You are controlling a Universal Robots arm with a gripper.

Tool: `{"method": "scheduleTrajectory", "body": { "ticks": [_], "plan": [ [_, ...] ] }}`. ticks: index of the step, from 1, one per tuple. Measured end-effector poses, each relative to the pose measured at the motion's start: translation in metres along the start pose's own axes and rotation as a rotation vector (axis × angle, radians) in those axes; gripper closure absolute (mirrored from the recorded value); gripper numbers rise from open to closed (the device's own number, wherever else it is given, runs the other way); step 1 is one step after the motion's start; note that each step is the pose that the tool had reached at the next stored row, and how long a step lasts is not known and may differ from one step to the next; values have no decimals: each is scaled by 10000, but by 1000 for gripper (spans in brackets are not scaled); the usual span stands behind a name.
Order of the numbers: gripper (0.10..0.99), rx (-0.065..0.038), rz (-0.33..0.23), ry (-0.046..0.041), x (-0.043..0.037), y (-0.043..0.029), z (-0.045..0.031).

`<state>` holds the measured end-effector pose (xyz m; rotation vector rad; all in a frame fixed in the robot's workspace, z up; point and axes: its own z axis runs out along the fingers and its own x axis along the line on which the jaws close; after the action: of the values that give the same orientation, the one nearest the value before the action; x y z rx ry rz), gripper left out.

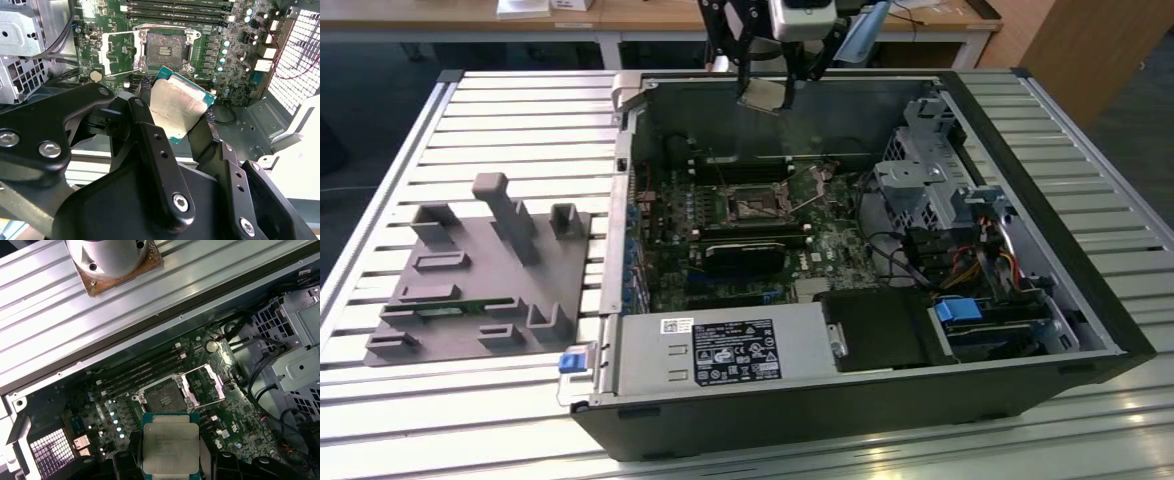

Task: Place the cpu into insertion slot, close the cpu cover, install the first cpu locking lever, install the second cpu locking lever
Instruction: 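Place the cpu into insertion slot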

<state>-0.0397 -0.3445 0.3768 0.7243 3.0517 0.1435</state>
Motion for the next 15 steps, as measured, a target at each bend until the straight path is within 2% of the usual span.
{"method": "scheduleTrajectory", "body": {
  "ticks": [15],
  "plan": [
    [545,-11,591,-53,0,0,4]
  ]
}}
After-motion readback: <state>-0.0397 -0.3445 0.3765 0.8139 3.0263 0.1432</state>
